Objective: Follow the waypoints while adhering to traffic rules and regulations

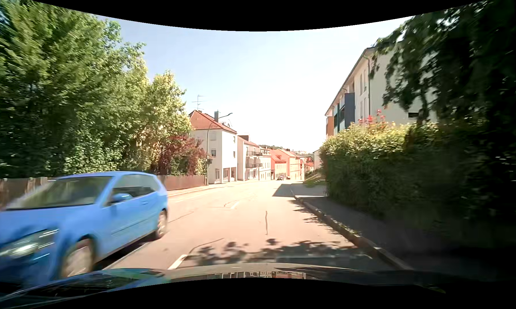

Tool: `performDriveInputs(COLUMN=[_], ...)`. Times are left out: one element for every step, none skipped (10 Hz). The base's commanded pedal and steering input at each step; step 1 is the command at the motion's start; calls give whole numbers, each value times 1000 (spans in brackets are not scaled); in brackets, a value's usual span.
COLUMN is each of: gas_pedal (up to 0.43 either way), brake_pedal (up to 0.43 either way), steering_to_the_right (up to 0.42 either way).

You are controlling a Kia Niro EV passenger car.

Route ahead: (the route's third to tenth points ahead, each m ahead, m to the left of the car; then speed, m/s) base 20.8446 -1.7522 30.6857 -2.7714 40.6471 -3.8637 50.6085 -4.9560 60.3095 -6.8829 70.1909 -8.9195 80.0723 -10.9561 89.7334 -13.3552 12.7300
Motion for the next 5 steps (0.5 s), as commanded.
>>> performDriveInputs(gas_pedal=[0,0,0,0,0], brake_pedal=[0,0,0,0,0], steering_to_the_right=[10,10,10,10,10])
